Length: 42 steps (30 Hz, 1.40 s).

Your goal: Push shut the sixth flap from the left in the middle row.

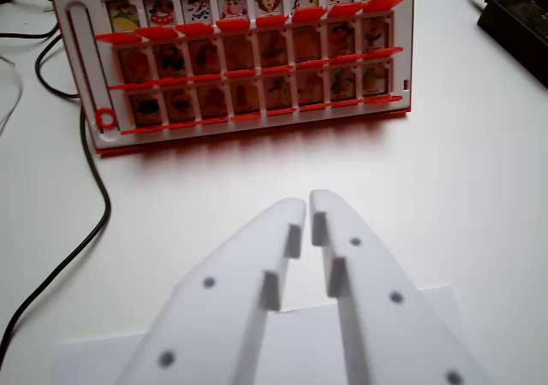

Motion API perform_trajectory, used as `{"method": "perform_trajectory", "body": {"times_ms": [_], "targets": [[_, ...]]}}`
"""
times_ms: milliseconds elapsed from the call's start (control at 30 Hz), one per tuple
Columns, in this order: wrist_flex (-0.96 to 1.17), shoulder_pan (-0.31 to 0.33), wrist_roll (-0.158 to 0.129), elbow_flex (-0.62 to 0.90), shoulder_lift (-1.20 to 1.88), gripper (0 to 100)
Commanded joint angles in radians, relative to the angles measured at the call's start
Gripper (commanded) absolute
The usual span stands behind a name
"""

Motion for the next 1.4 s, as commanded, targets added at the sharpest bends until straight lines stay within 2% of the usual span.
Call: {"method": "perform_trajectory", "body": {"times_ms": [0,367,500,700,900,1033,1367], "targets": [[-0.121,0.043,-0.018,-0.089,-0.146,0],[-0.440,0.081,-0.069,-0.054,-0.454,0],[-0.601,0.098,-0.097,-0.002,-0.572,0],[-0.879,0.107,-0.123,0.063,-0.801,0],[-1.057,0.086,-0.120,0.037,-1.040,0],[-1.127,0.075,-0.117,-0.034,-1.195,0],[-1.216,0.071,-0.133,-0.176,-1.430,0]]}}
